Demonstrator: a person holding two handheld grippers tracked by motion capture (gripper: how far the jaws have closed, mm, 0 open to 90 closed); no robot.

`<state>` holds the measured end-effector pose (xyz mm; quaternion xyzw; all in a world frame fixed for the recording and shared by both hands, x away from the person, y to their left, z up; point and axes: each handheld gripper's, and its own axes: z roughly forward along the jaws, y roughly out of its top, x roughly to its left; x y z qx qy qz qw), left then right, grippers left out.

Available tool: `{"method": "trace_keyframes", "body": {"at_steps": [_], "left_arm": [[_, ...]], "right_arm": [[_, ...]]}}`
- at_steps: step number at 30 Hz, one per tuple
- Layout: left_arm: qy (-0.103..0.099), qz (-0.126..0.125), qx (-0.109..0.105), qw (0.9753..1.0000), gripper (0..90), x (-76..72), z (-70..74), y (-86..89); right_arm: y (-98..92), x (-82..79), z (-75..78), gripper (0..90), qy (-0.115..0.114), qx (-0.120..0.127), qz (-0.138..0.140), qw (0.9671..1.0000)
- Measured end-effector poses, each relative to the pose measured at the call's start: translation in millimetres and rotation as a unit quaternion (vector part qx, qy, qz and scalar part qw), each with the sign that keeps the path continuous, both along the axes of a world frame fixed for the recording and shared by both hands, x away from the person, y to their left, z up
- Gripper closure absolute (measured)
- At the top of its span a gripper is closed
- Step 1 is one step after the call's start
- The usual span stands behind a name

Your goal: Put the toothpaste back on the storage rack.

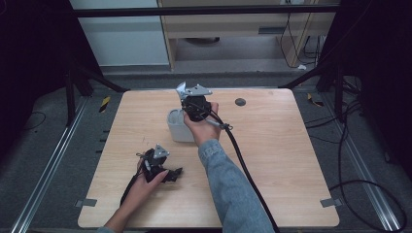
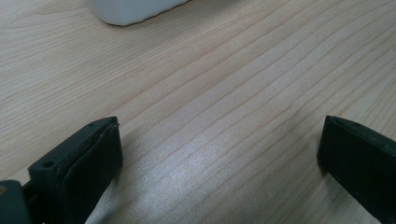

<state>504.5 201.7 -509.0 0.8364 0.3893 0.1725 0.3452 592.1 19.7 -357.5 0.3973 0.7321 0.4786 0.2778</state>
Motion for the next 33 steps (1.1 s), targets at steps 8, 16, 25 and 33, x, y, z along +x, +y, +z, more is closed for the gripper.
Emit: {"method": "trace_keyframes", "body": {"at_steps": [8, 16, 25, 33], "left_arm": [[0.0, 0.0, 0.0, 1.0, 0.0, 0.0, 0.0, 0.0], [0.0, 0.0, 0.0, 1.0, 0.0, 0.0, 0.0, 0.0], [0.0, 0.0, 0.0, 1.0, 0.0, 0.0, 0.0, 0.0], [0.0, 0.0, 0.0, 1.0, 0.0, 0.0, 0.0, 0.0]], "right_arm": [[-2.7, 1.8, -11.6, 80.5, 0.016, -0.012, -0.005, 0.9998], [-4.0, 1.0, -20.3, 80.5, 0.027, -0.022, -0.003, 0.9994], [-5.3, 0.3, -27.7, 80.5, 0.037, -0.027, -0.002, 0.999], [-4.7, 0.2, -28.9, 80.4, 0.042, -0.029, 0.0, 0.9987]]}}
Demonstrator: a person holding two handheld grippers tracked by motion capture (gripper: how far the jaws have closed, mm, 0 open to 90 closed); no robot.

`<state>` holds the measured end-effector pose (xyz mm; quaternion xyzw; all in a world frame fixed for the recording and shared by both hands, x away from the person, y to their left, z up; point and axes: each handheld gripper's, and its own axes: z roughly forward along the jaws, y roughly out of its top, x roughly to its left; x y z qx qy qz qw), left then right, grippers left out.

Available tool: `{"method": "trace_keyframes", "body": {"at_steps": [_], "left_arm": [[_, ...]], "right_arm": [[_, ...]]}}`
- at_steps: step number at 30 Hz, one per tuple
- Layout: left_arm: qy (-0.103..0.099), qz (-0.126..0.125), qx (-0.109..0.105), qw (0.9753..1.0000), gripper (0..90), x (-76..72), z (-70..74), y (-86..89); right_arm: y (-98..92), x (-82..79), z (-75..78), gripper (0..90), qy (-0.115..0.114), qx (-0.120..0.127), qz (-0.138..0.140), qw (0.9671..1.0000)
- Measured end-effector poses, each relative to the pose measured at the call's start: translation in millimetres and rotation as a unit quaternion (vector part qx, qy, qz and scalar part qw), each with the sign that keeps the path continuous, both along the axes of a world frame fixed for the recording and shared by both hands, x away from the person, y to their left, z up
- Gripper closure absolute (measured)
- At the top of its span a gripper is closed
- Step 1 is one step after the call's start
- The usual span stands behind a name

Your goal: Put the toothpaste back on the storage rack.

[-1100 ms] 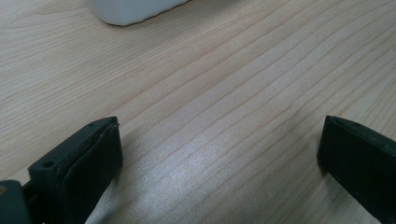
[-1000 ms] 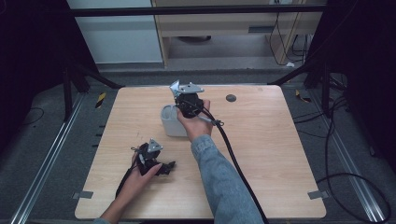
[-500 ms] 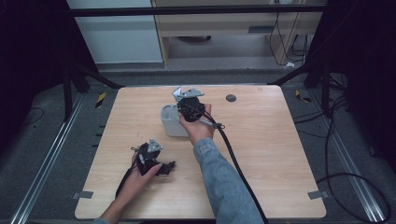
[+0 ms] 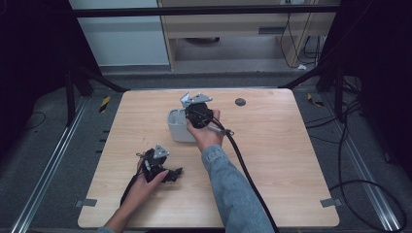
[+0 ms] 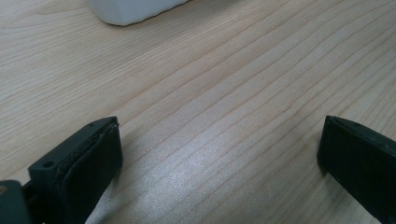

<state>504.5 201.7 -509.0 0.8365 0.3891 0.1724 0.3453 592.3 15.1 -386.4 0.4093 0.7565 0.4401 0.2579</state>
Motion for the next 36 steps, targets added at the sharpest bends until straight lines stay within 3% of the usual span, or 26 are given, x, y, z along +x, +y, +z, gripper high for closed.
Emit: {"method": "trace_keyframes", "body": {"at_steps": [18, 36], "left_arm": [[0.0, 0.0, 0.0, 1.0, 0.0, 0.0, 0.0, 0.0], [0.0, 0.0, 0.0, 1.0, 0.0, 0.0, 0.0, 0.0]], "right_arm": [[-1.1, 0.2, -2.2, 80.4, 0.005, -0.007, 0.001, 1.0], [8.0, 6.5, -4.4, 79.9, 0.026, -0.024, 0.007, 0.9994]]}}
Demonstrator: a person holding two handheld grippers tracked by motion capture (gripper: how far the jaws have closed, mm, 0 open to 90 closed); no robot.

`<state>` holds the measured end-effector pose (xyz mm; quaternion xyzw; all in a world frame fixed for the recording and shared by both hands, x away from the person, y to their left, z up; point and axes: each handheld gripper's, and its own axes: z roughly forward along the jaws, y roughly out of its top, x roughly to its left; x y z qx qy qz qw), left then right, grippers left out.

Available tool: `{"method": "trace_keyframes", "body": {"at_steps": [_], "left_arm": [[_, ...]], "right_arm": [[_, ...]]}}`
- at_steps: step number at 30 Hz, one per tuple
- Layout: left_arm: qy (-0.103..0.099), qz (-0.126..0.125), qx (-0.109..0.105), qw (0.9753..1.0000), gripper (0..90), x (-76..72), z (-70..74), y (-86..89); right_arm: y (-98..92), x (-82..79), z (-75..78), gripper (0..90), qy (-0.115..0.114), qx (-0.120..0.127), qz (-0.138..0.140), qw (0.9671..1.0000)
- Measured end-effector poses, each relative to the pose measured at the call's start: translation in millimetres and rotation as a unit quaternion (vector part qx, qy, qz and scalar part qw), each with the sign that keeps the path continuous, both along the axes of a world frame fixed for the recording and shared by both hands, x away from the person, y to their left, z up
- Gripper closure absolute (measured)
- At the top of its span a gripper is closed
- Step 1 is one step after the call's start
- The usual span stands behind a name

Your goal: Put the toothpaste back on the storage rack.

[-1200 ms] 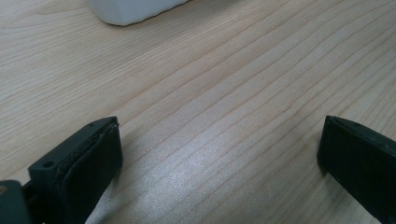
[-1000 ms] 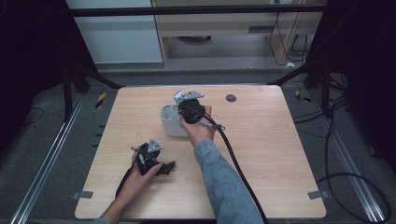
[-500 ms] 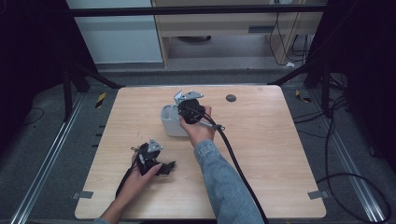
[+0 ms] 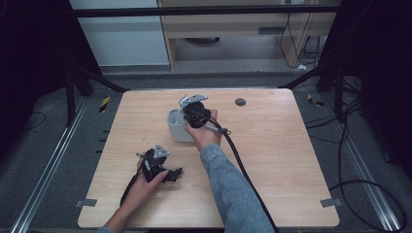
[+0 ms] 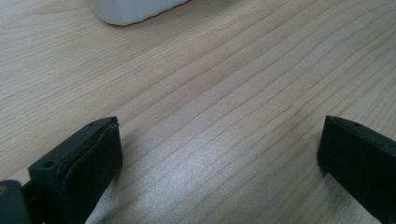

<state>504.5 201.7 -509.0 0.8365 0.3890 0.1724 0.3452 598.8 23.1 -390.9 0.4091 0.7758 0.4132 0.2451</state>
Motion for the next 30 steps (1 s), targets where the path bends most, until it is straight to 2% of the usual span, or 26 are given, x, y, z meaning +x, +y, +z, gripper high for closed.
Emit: {"method": "trace_keyframes", "body": {"at_steps": [13, 30], "left_arm": [[0.0, 0.0, 0.0, 1.0, 0.0, 0.0, 0.1, 0.0], [0.0, 0.0, 0.0, 1.0, 0.0, 0.0, 0.0, 0.0]], "right_arm": [[9.7, 8.1, 1.7, 79.3, 0.007, -0.007, 0.004, 0.9999], [14.2, 14.8, 1.4, 78.3, 0.017, -0.003, 0.004, 0.9998]]}}
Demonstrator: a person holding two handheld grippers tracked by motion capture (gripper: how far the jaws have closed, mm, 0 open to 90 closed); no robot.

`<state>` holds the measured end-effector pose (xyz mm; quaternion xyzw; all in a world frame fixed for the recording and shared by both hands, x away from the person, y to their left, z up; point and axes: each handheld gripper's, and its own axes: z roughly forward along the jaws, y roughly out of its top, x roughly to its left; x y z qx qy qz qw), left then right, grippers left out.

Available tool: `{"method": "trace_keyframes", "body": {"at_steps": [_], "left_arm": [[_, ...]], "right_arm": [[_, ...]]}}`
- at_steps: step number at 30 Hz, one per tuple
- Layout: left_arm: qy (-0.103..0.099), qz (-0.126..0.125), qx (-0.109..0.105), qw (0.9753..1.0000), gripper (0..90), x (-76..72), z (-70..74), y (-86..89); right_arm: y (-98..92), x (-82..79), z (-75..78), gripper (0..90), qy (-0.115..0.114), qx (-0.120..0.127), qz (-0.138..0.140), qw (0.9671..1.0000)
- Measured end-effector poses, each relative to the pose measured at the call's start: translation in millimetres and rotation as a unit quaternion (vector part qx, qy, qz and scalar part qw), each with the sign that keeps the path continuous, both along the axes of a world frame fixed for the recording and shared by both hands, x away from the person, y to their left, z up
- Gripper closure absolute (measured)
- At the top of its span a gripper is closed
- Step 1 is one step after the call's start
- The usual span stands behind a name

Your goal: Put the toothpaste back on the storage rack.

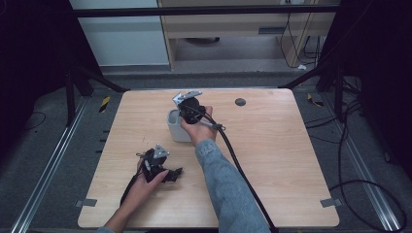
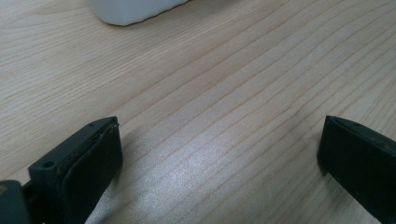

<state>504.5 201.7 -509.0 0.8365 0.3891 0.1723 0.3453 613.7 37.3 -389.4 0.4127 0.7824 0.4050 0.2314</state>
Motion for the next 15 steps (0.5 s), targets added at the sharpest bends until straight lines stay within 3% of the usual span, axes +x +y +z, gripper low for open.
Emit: {"method": "trace_keyframes", "body": {"at_steps": [15], "left_arm": [[0.0, 0.0, 0.0, 1.0, 0.0, 0.0, 0.0, 0.0]], "right_arm": [[-6.0, -9.9, 10.2, 78.2, -0.006, 0.011, 0.008, 0.9999]]}}
